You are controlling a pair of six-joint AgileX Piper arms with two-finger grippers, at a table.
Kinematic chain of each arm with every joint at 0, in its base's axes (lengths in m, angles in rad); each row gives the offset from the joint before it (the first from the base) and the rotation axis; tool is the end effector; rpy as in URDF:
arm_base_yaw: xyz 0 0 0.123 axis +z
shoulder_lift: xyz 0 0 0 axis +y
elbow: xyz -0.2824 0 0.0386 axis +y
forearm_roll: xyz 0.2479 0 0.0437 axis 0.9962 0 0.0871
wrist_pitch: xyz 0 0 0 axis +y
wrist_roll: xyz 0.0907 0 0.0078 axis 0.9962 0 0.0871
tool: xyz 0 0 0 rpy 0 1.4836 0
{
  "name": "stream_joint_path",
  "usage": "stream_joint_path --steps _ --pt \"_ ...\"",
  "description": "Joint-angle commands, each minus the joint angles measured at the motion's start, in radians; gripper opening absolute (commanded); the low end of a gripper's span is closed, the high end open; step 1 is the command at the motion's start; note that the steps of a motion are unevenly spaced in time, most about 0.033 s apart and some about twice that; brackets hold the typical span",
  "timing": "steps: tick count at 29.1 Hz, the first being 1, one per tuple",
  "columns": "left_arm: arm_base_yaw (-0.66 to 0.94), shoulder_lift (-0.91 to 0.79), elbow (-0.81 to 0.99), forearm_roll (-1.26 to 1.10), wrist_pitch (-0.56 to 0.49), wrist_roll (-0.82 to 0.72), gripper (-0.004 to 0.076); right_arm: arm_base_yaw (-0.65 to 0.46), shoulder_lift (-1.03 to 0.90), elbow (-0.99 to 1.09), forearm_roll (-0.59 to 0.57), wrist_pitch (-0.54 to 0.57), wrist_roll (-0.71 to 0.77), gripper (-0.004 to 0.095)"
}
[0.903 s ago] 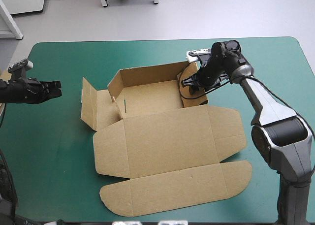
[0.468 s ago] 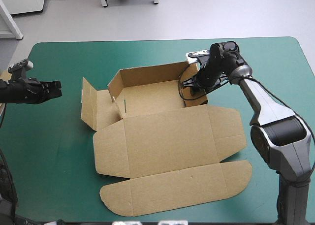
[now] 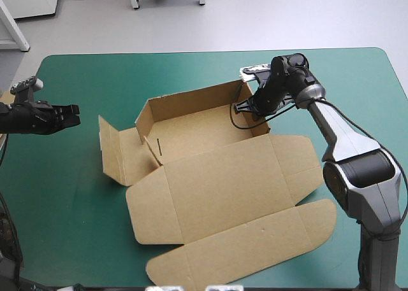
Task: Fold the box
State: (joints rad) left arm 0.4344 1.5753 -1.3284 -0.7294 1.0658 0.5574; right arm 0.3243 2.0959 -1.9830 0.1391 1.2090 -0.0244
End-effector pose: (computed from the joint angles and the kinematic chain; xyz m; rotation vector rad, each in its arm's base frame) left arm 0.3170 0.0885 0.3213 -0.1580 2.4555 -0.5840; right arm 0.4286 0.1565 0.2783 -0.4511 2.7820 0.2646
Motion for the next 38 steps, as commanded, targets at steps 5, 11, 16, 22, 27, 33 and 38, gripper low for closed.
stream_joint_path --steps 5,11,16,22,27,33,38 --pt "0.002 -0.043 -0.032 -0.047 -0.011 0.003 -0.0008 -0.041 -0.089 -0.052 0.011 0.021 -0.035 -0.0013" --pt "0.002 -0.041 -0.032 -0.033 -0.041 0.010 -0.0008 -0.182 -0.155 -0.060 0.165 0.037 -0.085 -0.0013" --pt "0.002 -0.019 -0.032 -0.027 -0.040 0.005 -0.0008 -0.305 -0.216 -0.061 0.374 0.037 -0.156 -0.0013" --pt "0.002 0.031 -0.032 -0.046 -0.026 0.000 -0.0008 -0.359 -0.283 -0.061 0.480 0.037 -0.198 -0.0013" --pt "0.002 0.086 -0.032 -0.147 0.024 0.017 -0.0008 -0.357 -0.324 -0.061 0.535 0.037 -0.212 -0.0013" --pt "-0.017 0.102 -0.032 -0.414 0.144 0.139 -0.0008 -0.321 -0.338 -0.061 0.553 0.037 -0.211 -0.0013" --pt "-0.103 0.102 -0.032 -0.454 0.174 0.146 -0.0008 -0.249 -0.338 -0.061 0.555 0.037 -0.215 -0.0013"
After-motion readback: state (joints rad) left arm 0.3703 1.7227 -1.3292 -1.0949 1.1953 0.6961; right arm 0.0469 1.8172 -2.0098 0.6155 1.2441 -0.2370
